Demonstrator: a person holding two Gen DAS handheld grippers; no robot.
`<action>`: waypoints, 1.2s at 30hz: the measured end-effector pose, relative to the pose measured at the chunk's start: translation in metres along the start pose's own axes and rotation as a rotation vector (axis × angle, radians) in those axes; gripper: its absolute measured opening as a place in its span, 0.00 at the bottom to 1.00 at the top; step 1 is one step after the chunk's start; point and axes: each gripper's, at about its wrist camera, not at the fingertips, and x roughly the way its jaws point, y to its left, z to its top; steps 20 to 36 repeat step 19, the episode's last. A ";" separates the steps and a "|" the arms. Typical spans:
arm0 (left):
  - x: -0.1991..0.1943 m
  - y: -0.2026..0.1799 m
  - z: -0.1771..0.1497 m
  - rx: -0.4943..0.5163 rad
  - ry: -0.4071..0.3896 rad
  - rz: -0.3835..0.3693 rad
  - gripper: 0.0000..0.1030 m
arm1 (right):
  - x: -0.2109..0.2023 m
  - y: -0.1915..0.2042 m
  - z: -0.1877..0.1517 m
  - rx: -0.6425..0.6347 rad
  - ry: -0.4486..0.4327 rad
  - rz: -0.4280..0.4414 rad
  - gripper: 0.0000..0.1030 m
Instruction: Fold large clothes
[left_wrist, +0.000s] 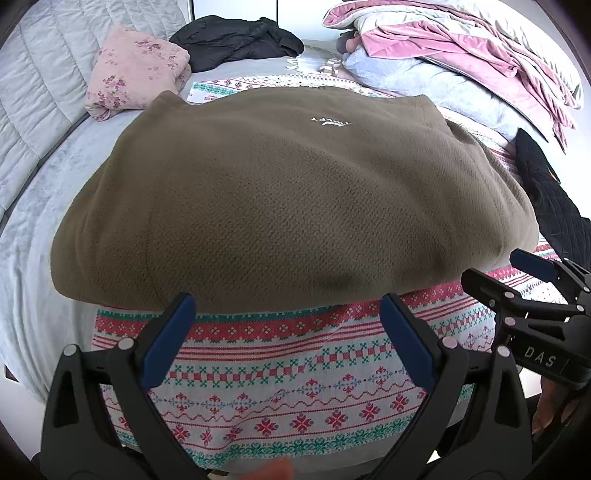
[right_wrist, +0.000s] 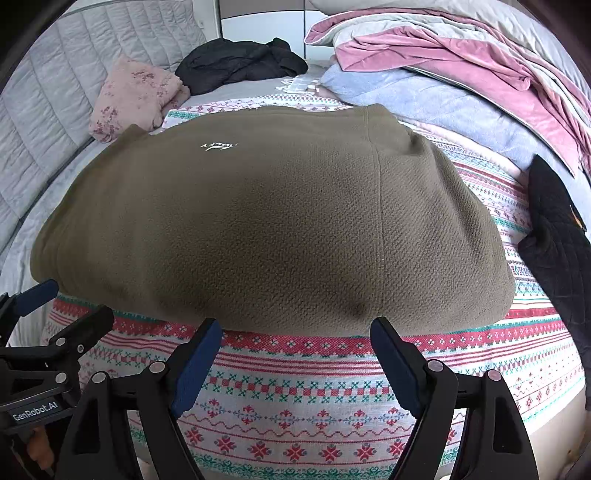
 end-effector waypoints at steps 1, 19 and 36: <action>0.000 0.001 0.000 0.001 0.000 0.002 0.96 | 0.000 0.000 0.000 0.000 -0.001 -0.001 0.82; -0.003 0.000 -0.002 0.004 0.001 -0.013 0.96 | -0.002 -0.006 0.000 0.014 -0.015 -0.005 0.82; -0.003 0.000 -0.002 0.004 0.001 -0.013 0.96 | -0.002 -0.006 0.000 0.014 -0.015 -0.005 0.82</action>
